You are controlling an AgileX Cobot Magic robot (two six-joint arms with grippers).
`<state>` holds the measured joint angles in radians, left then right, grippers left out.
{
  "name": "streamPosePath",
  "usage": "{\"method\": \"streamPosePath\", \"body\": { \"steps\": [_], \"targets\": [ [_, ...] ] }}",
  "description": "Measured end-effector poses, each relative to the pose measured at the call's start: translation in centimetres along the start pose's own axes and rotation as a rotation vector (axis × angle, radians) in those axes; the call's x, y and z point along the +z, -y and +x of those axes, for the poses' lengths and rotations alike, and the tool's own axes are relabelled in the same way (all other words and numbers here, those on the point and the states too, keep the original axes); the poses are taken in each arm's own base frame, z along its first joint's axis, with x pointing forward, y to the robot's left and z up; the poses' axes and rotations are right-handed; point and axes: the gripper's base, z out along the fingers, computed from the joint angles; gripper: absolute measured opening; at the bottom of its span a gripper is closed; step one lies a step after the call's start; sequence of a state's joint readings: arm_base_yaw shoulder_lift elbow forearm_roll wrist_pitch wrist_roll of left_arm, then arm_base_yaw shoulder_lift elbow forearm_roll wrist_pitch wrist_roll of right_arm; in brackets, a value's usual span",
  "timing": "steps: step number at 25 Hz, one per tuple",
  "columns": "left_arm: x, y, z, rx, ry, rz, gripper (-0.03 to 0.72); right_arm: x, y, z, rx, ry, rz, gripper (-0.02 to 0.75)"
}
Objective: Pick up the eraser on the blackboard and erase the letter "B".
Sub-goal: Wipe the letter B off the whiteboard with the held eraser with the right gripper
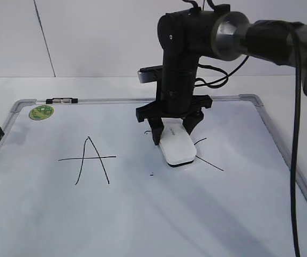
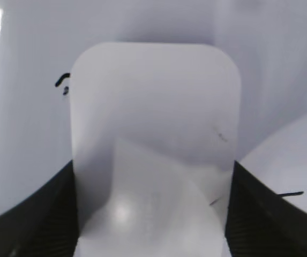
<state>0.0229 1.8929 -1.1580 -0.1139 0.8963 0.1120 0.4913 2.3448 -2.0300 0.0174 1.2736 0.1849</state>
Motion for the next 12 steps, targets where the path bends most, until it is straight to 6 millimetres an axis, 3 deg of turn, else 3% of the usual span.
{"method": "streamPosePath", "body": {
  "steps": [12],
  "targets": [
    [0.0, 0.0, 0.2, 0.002, -0.027, -0.002, 0.029, 0.5, -4.4, 0.8, -0.168, 0.016, 0.034, 0.550]
  ]
}}
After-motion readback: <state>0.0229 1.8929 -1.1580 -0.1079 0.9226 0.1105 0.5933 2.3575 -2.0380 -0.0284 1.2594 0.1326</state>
